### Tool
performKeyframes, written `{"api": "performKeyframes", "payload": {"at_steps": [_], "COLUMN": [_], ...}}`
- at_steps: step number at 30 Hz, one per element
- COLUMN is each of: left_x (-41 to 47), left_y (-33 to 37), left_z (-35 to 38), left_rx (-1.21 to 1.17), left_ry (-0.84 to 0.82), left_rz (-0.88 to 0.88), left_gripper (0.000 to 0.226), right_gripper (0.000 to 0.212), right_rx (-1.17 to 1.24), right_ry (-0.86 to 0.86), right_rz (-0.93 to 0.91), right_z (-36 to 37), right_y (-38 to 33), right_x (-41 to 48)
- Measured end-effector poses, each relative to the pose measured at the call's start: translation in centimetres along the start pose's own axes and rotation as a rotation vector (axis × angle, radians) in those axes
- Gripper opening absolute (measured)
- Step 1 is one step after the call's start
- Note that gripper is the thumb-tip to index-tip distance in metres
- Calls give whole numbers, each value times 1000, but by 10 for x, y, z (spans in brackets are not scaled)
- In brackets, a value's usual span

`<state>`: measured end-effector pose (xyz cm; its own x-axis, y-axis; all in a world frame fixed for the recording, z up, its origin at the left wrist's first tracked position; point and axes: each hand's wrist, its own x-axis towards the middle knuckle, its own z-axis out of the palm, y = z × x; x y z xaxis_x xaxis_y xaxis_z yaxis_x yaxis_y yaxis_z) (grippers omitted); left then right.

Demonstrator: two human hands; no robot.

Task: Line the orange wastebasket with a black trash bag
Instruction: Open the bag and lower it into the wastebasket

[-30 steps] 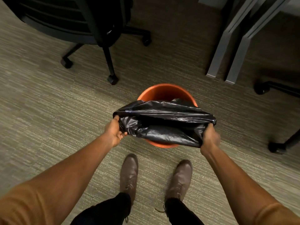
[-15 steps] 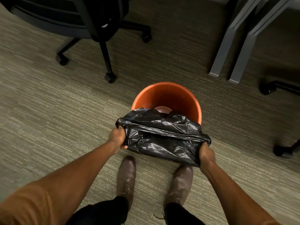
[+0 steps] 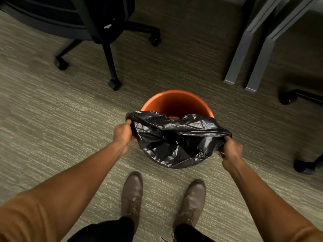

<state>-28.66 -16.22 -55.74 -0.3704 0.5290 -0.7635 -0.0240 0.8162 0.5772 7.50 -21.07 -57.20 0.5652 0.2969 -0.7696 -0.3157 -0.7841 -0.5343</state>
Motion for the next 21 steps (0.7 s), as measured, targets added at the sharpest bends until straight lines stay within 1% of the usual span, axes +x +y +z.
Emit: {"api": "performKeyframes", "payload": {"at_steps": [3,5,9,12,14,16,18,20,21], "left_x": [6,11,16,19,23,26,33,38,40], "left_y": [25,39,66,83,90,98,102,104,104], "left_z": [0,1,5,6,6,7,7,8,10], "left_rx": [-11,-1,94,154,189,231,257,267,248], "left_ry": [-1,-8,23,53,66,61,63,59,55], "left_rz": [31,47,113,181,217,246,241,215,210], "left_gripper": [28,27,21,16,17,10,4,10,10], "right_gripper": [6,20,15,5,11,12,9,4,3], "right_rx": [-106,-179,-284,-291,-280,-265,-231,-241,-255], "right_ry": [-45,-69,-88,-110,-144,-153,-160,-176,-187], "right_rz": [-74,-115,-166,-208,-231,-226,-206,-217,-232], "right_z": [3,7,17,27,35,43,48,53,56], "right_y": [-25,-40,-73,-92,-101,-107,-110,-111,-111], "right_x": [7,10,10,10,11,15,18,22,22]}}
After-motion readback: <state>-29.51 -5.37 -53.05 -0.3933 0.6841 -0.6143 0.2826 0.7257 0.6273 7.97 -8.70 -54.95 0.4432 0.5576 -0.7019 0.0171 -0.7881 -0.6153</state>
